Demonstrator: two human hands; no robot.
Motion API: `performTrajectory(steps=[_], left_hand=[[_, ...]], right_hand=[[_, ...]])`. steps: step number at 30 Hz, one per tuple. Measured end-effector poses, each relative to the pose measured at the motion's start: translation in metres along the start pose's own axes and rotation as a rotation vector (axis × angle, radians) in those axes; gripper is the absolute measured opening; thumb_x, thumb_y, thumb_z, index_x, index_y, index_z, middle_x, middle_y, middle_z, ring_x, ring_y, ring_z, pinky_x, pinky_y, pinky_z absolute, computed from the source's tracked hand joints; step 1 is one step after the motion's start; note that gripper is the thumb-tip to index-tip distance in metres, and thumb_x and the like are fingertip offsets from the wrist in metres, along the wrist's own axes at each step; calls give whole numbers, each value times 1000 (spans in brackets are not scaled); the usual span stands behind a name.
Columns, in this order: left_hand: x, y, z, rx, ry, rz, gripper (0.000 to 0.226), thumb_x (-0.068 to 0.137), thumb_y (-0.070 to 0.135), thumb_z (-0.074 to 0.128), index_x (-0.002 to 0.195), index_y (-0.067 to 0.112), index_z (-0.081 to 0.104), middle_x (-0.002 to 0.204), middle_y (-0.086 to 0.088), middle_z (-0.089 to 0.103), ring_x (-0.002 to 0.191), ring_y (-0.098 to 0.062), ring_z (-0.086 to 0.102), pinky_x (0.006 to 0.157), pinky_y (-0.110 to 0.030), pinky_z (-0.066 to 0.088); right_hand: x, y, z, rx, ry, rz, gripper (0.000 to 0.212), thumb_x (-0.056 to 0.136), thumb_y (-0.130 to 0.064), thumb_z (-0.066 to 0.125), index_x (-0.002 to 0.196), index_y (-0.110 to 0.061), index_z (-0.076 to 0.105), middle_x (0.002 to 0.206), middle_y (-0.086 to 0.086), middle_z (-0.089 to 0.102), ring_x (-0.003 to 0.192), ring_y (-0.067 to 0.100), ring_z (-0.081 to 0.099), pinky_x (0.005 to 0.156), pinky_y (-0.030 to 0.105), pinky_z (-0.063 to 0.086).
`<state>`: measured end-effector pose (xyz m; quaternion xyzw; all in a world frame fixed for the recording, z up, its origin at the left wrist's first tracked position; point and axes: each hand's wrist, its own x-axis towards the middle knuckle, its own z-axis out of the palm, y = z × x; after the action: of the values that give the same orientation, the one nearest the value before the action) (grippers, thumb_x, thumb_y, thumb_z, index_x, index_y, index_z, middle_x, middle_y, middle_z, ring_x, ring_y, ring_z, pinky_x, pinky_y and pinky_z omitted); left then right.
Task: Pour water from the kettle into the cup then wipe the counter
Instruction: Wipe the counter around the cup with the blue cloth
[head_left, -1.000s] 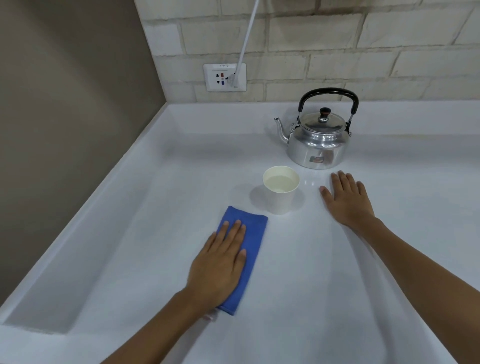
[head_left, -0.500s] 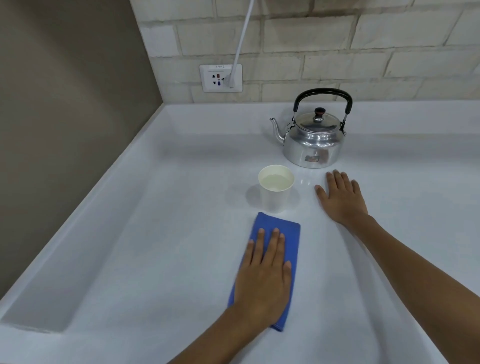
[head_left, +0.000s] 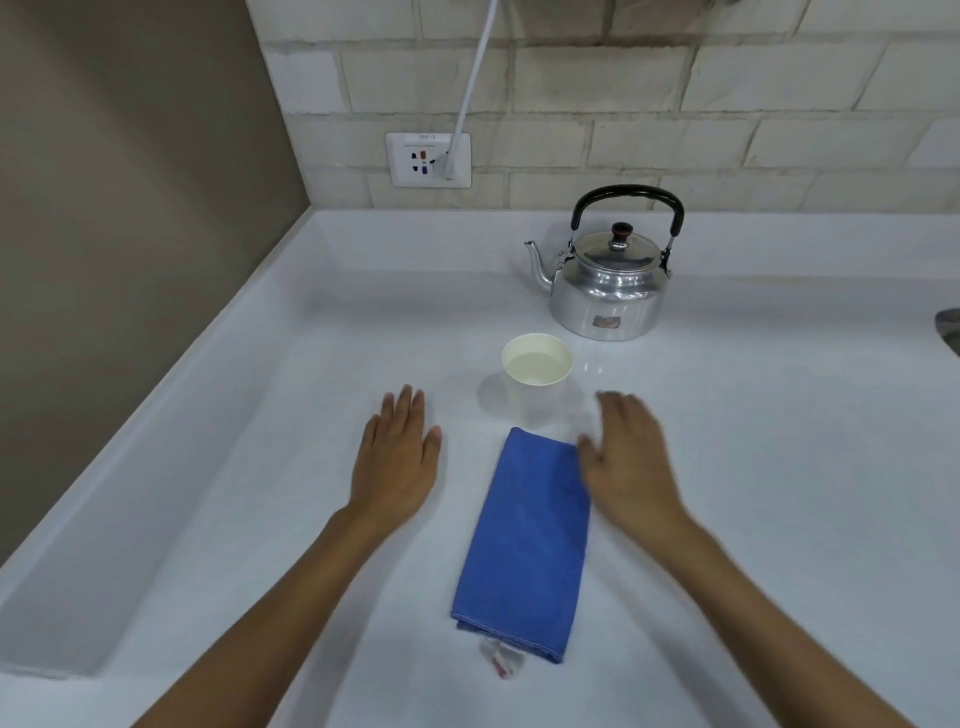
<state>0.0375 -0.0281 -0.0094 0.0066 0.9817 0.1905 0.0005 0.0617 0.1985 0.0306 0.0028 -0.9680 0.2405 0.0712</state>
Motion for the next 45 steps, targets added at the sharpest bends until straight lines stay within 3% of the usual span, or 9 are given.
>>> performTrajectory(steps=[4, 8, 13, 18, 21, 23, 29, 34, 45], left_hand=[[4, -2, 15, 121, 36, -15, 54, 100, 34, 15, 146, 11, 0, 158, -5, 0, 145, -19, -3, 116, -33, -1], [3, -5, 19, 117, 37, -13, 55, 99, 35, 14, 146, 12, -2, 158, -3, -1, 145, -17, -3, 116, -32, -2], [3, -6, 20, 130, 56, 4, 55, 99, 35, 16, 146, 12, 0, 158, -3, 1, 145, -17, -1, 117, -32, 0], [3, -6, 23, 162, 93, 12, 55, 99, 34, 17, 146, 10, 3, 158, -4, 5, 145, -18, 2, 118, -33, 3], [3, -4, 24, 181, 91, 9, 55, 98, 34, 15, 146, 10, 1, 158, -4, 4, 145, -18, 0, 117, -33, 2], [2, -3, 25, 187, 94, 9, 55, 98, 34, 15, 146, 9, 1, 158, -5, 3, 145, -19, 0, 117, -34, 1], [1, -3, 23, 173, 96, 15, 55, 99, 33, 16, 146, 10, 0, 158, -4, 2, 145, -19, -1, 118, -34, 1], [0, -5, 24, 167, 101, 20, 55, 98, 34, 15, 145, 11, -3, 158, -3, -1, 145, -17, -4, 117, -32, -2], [2, 1, 26, 207, 122, 11, 55, 98, 35, 8, 145, 10, -6, 158, -4, -3, 145, -19, -5, 118, -33, -1]], right_hand=[[-51, -49, 33, 39, -186, -62, 60, 98, -33, 25, 145, -6, -1, 158, 11, -4, 145, 24, -8, 116, 32, -8], [-61, -54, 57, -118, -161, 13, 64, 98, -41, 14, 142, -6, -16, 155, 15, -20, 142, 27, -20, 113, 34, -17], [-69, -41, 59, -192, -191, -13, 61, 96, -42, 8, 140, -8, -18, 155, 14, -16, 143, 27, -15, 111, 42, -20], [-70, 7, 26, -242, -59, 12, 66, 96, -37, 9, 127, 6, 48, 133, 25, 51, 123, 36, 51, 99, 51, 41], [-42, 56, 4, -268, -84, 79, 78, 92, -46, -6, 137, 8, 29, 146, 28, 31, 137, 37, 31, 113, 45, 24], [-14, 78, 1, -295, -93, 125, 64, 95, -41, 7, 143, 2, 10, 155, 21, 10, 144, 30, 9, 120, 40, 8], [11, 62, 21, -296, -92, -39, 57, 99, -32, 17, 144, -3, -2, 157, 16, -1, 145, 26, -2, 118, 34, -3], [-27, 96, 7, -176, -158, -178, 55, 91, -49, 6, 136, -29, -19, 151, -11, -18, 135, -2, -25, 108, 13, -21], [90, 98, 11, -198, -285, -337, 50, 100, -32, 17, 144, -24, -4, 152, -13, -7, 136, -3, -11, 116, 22, -7]])
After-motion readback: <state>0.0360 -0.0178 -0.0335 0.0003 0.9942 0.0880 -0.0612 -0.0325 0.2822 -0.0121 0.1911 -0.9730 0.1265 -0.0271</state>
